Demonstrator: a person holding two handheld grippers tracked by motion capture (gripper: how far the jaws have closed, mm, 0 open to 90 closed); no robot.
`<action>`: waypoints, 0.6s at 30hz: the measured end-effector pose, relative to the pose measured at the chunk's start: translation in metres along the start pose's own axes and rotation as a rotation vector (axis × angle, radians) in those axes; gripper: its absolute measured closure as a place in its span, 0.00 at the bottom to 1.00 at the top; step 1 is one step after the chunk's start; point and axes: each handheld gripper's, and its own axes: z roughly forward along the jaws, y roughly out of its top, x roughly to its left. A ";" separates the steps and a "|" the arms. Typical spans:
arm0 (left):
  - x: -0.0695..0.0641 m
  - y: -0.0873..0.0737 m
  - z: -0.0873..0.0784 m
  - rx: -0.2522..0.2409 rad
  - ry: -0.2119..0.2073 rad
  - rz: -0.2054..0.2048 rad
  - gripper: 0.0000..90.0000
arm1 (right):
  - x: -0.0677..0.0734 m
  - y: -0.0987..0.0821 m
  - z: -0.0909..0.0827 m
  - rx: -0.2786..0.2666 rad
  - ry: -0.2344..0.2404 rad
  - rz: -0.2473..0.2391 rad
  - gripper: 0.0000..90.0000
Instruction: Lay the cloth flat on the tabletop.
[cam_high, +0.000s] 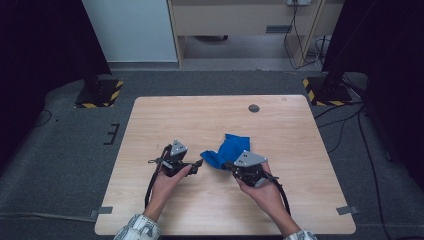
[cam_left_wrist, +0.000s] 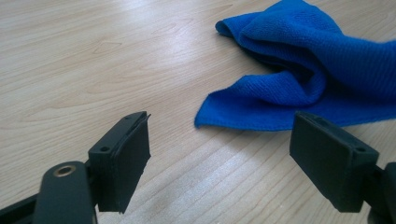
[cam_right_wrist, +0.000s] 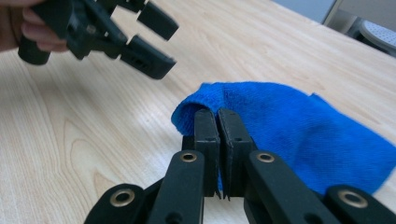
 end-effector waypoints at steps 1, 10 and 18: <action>-0.001 0.000 0.000 -0.003 -0.004 0.003 0.22 | -0.002 0.002 -0.001 -0.002 -0.005 0.003 0.97; -0.004 0.007 0.009 -0.009 -0.021 0.030 0.25 | -0.064 0.012 0.017 0.044 -0.058 0.130 0.97; 0.000 0.004 0.030 0.036 -0.040 0.040 0.26 | -0.105 -0.007 0.044 0.131 -0.095 0.223 0.96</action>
